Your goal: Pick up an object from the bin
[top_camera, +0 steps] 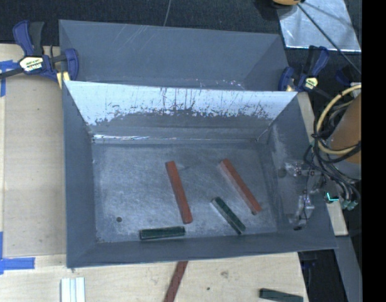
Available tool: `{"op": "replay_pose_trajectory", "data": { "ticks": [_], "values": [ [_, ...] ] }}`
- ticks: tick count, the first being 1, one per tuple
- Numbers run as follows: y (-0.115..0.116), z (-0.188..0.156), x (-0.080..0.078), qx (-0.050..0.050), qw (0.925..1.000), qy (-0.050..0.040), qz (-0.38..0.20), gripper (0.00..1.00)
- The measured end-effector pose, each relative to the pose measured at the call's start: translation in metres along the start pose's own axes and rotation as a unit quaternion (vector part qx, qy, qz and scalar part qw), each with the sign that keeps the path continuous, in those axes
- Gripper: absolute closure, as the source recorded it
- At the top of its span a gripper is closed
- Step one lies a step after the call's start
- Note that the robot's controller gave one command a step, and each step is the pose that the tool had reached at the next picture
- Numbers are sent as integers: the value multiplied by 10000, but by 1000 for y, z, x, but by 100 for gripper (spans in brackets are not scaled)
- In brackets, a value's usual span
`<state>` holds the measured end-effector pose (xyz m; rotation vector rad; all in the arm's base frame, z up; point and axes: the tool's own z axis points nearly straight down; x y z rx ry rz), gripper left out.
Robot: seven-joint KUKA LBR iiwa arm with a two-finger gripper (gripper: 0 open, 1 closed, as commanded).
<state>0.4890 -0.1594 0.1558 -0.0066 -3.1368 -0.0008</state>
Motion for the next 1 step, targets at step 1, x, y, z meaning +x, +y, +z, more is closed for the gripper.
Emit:
{"op": "replay_pose_trajectory", "data": {
  "ticks": [1],
  "values": [
    [1, -4, -2, 10, 10000, -40, -21, 0]
  ]
}}
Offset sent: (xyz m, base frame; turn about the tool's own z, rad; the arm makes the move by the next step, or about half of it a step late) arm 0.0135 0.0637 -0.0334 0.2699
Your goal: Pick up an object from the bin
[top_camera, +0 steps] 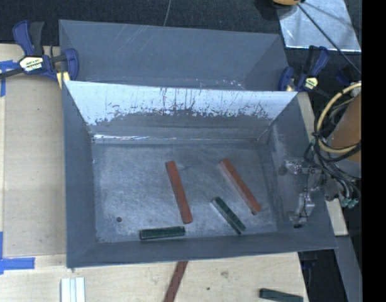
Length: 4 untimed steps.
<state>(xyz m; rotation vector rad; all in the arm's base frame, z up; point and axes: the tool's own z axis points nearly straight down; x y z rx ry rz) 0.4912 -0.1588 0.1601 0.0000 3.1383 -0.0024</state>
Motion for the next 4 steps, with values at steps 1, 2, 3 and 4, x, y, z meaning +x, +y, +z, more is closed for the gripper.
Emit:
{"op": "replay_pose_trajectory", "data": {
  "ticks": [1, 2, 3, 4],
  "values": [
    [31, 20, -6, 9, 9965, -11, 830, 0],
    [73, 33, -4, -6, 9955, 12, 945, 0],
    [44, 84, -33, -3, 9931, 26, -1173, 100],
    [45, 89, -33, -3, 9930, 4, -1179, 0]
  ]
}}
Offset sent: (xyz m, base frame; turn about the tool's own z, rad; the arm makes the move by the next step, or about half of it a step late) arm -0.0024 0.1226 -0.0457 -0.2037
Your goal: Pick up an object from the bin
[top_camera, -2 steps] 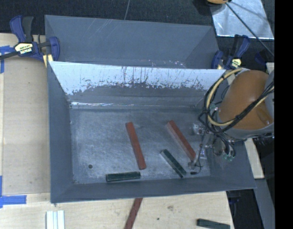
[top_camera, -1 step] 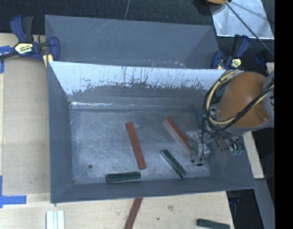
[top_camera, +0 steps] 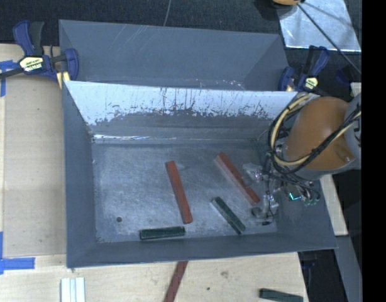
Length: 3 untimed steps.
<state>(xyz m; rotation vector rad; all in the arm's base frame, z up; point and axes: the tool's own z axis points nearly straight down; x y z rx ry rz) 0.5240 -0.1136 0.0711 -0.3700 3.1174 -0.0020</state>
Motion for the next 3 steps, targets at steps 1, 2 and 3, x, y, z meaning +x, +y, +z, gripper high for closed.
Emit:
{"op": "replay_pose_trajectory", "data": {
  "ticks": [1, 2, 3],
  "values": [
    [0, 0, 0, -2, 10000, 2, -2, 0],
    [14, -13, -33, 0, 9997, 1, -247, 0],
    [52, -18, -27, -3, 9992, -15, -391, 0]
  ]
}}
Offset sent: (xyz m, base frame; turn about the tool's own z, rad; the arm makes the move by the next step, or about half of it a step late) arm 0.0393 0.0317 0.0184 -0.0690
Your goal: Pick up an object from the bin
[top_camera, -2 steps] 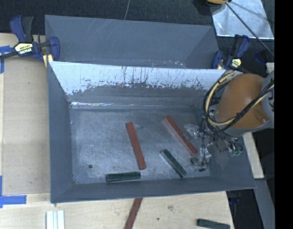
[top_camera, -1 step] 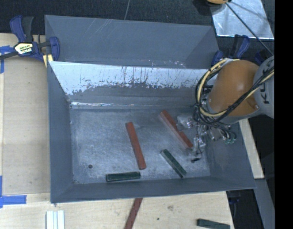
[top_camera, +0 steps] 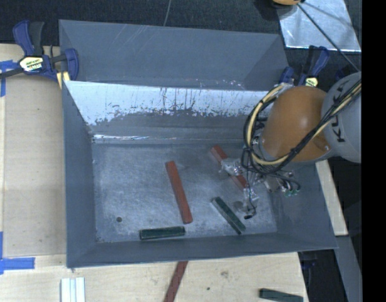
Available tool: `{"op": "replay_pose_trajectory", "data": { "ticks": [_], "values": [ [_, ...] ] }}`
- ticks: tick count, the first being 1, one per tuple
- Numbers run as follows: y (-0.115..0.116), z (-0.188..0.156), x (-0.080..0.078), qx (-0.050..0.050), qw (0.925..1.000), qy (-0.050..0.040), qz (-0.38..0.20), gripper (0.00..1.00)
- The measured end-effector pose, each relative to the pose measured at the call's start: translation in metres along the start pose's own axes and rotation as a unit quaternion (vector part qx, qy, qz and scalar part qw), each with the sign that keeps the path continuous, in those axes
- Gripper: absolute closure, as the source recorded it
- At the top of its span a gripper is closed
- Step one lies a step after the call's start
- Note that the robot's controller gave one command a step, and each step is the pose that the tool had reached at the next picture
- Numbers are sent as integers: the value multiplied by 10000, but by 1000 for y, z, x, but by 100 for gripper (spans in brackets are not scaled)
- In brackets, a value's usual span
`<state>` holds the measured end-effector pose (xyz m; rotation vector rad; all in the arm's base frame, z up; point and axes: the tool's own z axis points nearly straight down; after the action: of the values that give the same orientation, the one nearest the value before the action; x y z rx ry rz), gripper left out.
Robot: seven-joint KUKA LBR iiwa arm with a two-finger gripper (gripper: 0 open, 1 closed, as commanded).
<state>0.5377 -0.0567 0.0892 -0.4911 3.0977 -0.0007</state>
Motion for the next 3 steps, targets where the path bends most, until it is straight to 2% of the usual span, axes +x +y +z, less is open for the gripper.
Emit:
{"op": "replay_pose_trajectory", "data": {
  "ticks": [1, 2, 3],
  "values": [
    [9, 0, -6, -8, 9999, 18, -156, 0],
    [-50, -3, -33, -9, 9994, 5, -347, 0],
    [-69, -1, -46, 31, 10000, 7, 9, 0]
  ]
}}
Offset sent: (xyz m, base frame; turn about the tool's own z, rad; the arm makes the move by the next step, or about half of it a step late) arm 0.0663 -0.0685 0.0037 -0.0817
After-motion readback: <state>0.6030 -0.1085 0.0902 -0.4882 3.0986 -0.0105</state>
